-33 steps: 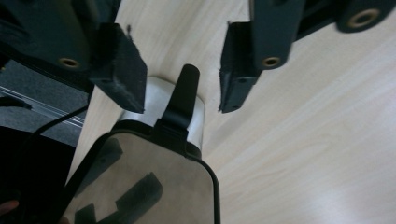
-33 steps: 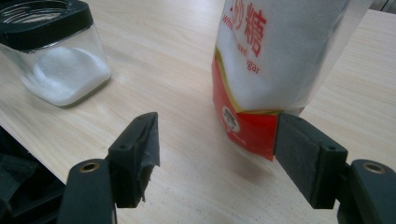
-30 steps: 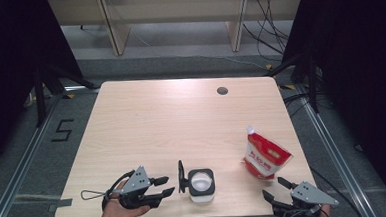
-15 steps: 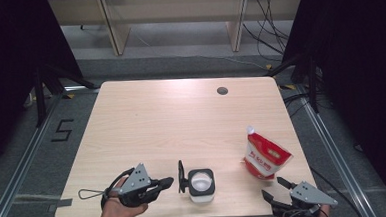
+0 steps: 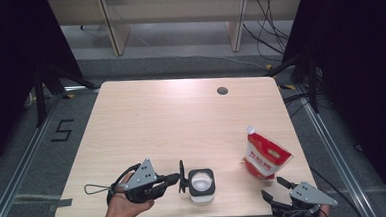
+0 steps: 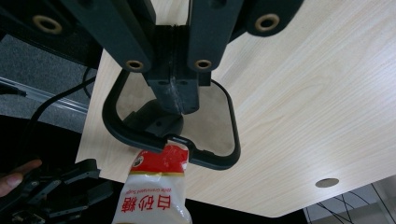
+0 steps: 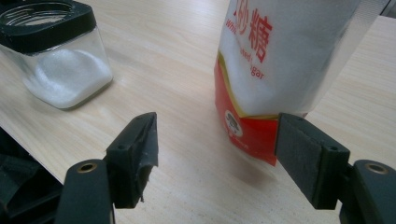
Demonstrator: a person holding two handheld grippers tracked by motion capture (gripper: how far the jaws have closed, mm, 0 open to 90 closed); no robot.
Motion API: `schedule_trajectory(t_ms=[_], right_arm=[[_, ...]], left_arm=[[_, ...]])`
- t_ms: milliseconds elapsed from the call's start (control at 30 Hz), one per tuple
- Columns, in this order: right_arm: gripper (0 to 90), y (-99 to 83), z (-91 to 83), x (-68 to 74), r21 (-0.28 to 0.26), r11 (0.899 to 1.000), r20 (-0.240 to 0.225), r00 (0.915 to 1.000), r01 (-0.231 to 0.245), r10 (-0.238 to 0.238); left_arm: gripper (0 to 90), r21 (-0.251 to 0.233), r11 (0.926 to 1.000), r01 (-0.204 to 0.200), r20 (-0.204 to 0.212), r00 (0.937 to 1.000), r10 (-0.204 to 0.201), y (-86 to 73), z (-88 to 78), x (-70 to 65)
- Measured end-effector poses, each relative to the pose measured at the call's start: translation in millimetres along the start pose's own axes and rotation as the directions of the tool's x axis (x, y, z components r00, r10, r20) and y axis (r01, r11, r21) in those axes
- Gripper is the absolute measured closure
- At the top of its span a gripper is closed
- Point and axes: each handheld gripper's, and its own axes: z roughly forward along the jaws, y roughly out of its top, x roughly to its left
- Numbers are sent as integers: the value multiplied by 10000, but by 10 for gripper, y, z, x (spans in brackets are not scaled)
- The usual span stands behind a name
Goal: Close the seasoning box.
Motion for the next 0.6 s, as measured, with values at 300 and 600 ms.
schedule_trajectory(t_ms=[300, 600], right_arm=[[316, -4, 7, 2, 59, 10000, -30, 10000, -69, 69], [316, 1, 2, 4, 61, 9999, 15, 9999, 123, -123]], left_arm=[[889, 79, 9997, -214, 183, 9996, 213, 61, 101, -24], [885, 241, 9989, -399, 462, 9982, 388, 104, 232, -93]])
